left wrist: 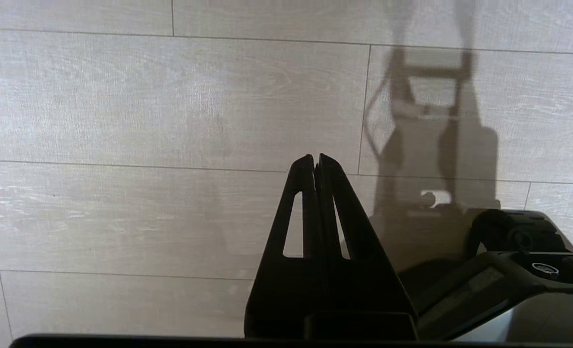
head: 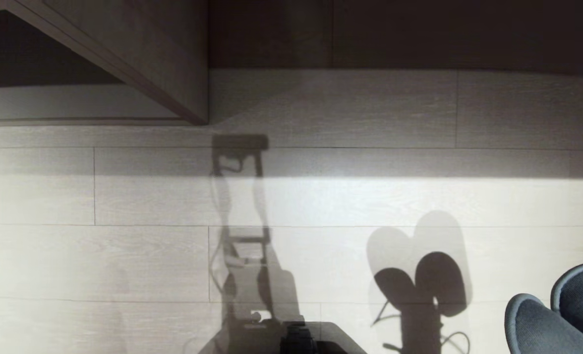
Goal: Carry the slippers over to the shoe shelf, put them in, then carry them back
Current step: Place the slippers into the shoe cabinet
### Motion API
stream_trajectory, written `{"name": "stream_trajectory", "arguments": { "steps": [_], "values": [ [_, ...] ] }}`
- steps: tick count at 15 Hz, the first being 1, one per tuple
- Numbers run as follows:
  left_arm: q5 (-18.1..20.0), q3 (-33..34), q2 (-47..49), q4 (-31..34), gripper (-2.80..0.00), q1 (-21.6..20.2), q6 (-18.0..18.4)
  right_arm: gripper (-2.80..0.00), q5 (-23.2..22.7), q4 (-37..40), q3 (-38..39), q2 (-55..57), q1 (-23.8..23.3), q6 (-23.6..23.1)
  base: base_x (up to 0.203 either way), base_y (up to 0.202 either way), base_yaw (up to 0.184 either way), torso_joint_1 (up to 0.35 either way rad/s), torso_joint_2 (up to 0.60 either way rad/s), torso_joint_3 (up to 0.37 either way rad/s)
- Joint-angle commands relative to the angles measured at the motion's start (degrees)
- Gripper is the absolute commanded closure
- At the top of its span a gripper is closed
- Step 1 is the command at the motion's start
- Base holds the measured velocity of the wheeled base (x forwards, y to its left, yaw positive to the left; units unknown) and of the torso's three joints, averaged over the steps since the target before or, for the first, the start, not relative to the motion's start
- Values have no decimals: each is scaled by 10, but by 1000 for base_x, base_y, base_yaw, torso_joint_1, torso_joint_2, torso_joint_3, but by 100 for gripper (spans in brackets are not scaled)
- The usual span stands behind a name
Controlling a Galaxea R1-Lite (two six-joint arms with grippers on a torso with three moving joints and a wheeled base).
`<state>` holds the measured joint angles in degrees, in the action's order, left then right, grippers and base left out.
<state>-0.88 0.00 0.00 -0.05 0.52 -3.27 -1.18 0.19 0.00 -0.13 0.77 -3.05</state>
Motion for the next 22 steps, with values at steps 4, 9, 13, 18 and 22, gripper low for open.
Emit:
{"name": "stream_trajectory", "arguments": {
  "steps": [4,9,13,18,22],
  "values": [
    [0,0,0,0,0,0,-1,0,0,0,1,0,0,0,0,0,0,3,-1,200],
    [0,0,0,0,0,0,-1,0,0,0,1,0,0,0,0,0,0,1,4,200],
    [0,0,0,0,0,0,-1,0,0,0,1,0,0,0,0,0,0,4,2,204],
    [0,0,0,0,0,0,0,0,0,0,1,0,0,0,0,0,0,4,0,203],
    [0,0,0,0,0,0,1,0,0,0,1,0,-1,0,0,0,0,2,2,202]
  ]
}}
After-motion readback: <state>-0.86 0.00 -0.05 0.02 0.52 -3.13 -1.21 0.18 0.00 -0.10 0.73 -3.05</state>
